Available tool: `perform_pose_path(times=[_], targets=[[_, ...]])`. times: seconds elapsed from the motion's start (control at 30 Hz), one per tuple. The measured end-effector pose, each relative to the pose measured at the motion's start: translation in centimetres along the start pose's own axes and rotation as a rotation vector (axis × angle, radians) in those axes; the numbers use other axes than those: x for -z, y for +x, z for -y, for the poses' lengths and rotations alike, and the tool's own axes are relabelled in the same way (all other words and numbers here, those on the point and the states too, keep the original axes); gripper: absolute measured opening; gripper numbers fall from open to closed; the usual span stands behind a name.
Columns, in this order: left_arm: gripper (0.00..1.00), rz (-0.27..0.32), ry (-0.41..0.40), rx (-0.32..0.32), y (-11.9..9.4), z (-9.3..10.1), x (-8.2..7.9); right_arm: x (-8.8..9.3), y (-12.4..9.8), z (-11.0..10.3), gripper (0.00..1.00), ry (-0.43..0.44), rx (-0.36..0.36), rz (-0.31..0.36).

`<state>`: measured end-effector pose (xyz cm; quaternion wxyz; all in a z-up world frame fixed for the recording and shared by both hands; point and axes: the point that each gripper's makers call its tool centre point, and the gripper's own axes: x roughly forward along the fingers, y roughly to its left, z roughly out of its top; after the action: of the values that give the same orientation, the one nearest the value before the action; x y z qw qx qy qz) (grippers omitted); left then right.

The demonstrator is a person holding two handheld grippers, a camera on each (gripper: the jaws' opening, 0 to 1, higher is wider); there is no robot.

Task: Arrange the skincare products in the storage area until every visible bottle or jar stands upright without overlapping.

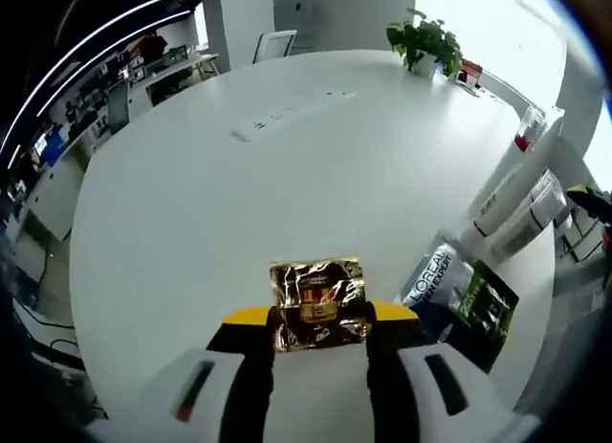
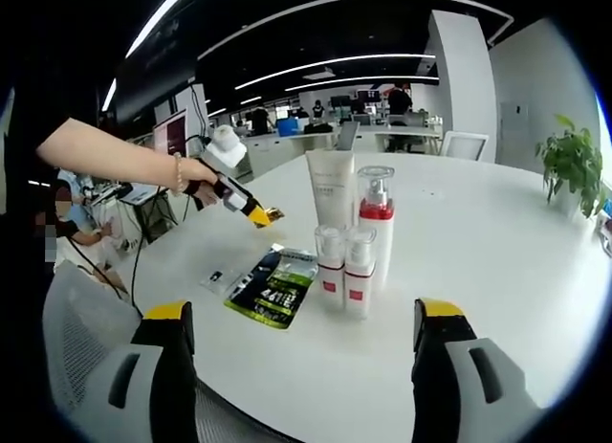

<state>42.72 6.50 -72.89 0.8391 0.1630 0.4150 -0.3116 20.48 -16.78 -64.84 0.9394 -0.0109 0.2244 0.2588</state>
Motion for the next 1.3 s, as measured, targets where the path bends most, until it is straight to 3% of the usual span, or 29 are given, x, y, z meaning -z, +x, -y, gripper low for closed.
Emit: perform_pose_path(times=[0.4,0.57,0.87,0.93,1.17,1.3], targets=[[0.4,0.084,-0.032,-0.034,-4.1,1.6,0.2,-0.5,-0.1,-0.5,0.93,-0.003,-0.017,0.025],[0.4,0.108,-0.047,-0.037,-5.3,2.8,0.8,-0.5,-0.1,-1.0,0.87,0.002,-0.047,0.027],[0.4,0.145,-0.072,-0.04,-7.6,4.9,2.3,-0.6,-0.1,-1.7,0.85,0.004,-0.086,0.027],[0.4,0.15,-0.077,-0.043,-8.5,5.7,3.2,-0.6,-0.1,-2.0,0.84,0.001,-0.097,0.024],[0.4,0.179,-0.084,-0.043,-9.9,7.8,3.8,-0.4,0.1,-2.7,0.83,-0.017,-0.129,0.012],[0.4,0.21,-0.127,-0.038,-11.0,9.5,4.2,-0.2,0.1,-2.9,0.79,-0.015,-0.146,0.001]])
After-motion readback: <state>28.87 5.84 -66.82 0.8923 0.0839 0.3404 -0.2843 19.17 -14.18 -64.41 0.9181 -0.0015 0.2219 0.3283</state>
